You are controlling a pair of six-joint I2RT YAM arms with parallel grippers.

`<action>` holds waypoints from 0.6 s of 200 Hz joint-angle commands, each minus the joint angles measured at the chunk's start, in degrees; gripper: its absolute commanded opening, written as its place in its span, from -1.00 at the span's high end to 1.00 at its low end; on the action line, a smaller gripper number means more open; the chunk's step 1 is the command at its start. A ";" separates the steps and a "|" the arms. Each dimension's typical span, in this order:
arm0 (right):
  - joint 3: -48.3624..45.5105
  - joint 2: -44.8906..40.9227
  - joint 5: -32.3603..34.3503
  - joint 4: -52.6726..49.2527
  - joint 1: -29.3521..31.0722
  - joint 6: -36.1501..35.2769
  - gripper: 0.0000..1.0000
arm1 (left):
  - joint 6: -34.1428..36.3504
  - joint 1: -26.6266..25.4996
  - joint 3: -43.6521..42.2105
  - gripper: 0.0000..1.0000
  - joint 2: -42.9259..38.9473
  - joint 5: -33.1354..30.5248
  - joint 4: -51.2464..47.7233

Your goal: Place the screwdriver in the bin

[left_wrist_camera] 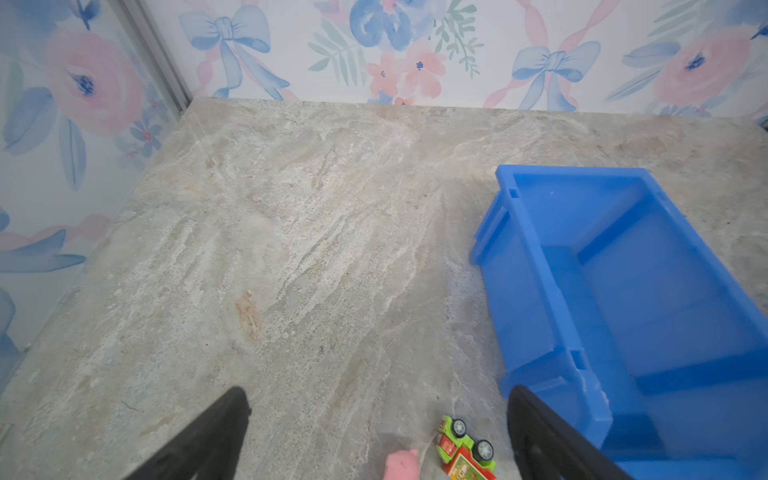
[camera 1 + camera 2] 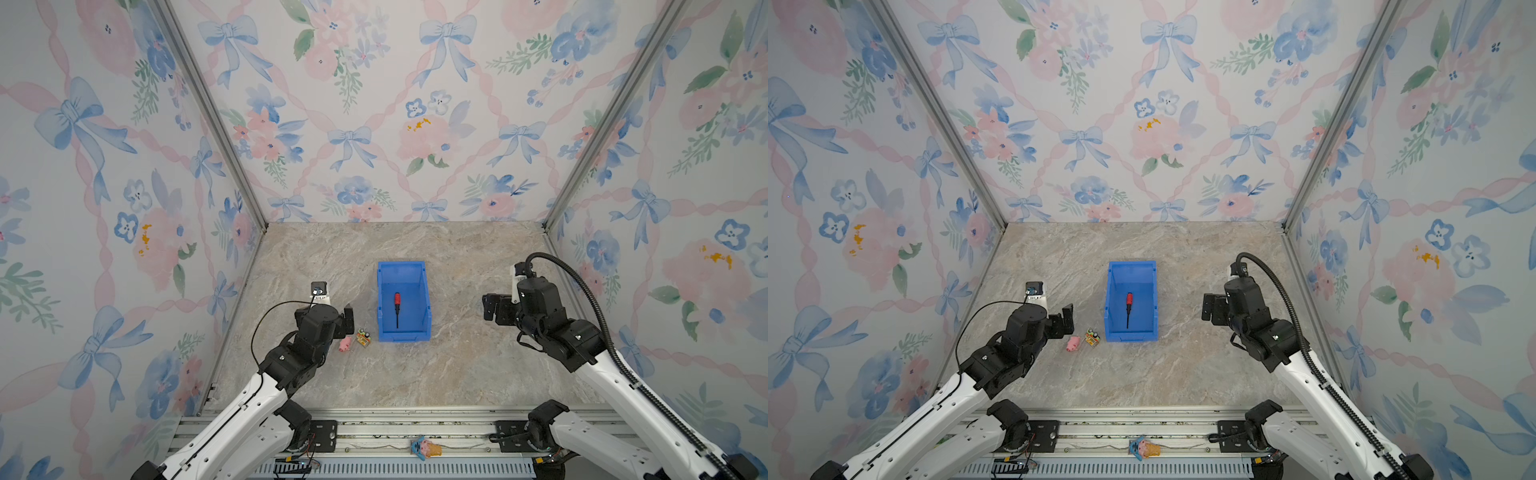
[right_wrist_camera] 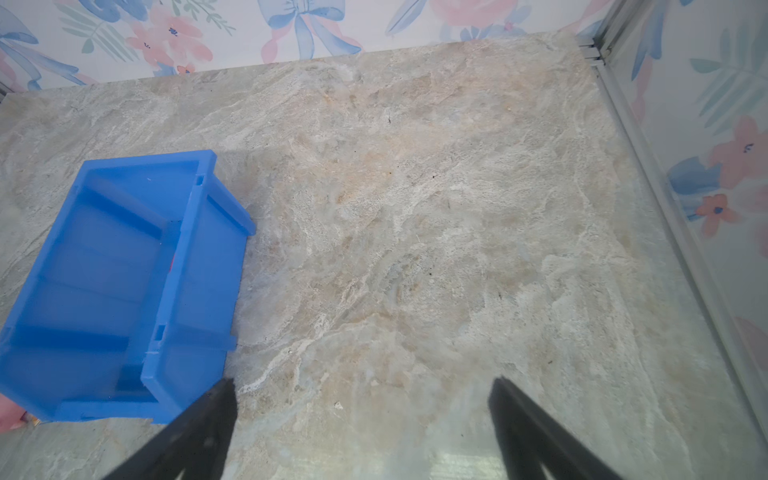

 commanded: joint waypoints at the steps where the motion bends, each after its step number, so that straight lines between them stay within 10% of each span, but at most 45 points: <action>1: -3.90 -3.68 4.04 3.53 -2.80 -1.06 -0.94 | 5.20 2.12 -3.42 -0.95 2.67 -3.25 9.49; 36: -13.84 -9.01 18.50 10.37 -7.38 0.64 -0.93 | 7.16 12.54 -6.44 -0.95 9.50 7.76 23.66; 120: -28.88 1.10 2.49 44.07 -18.09 -18.15 -0.93 | 26.50 18.60 -9.76 -0.95 26.71 7.67 45.34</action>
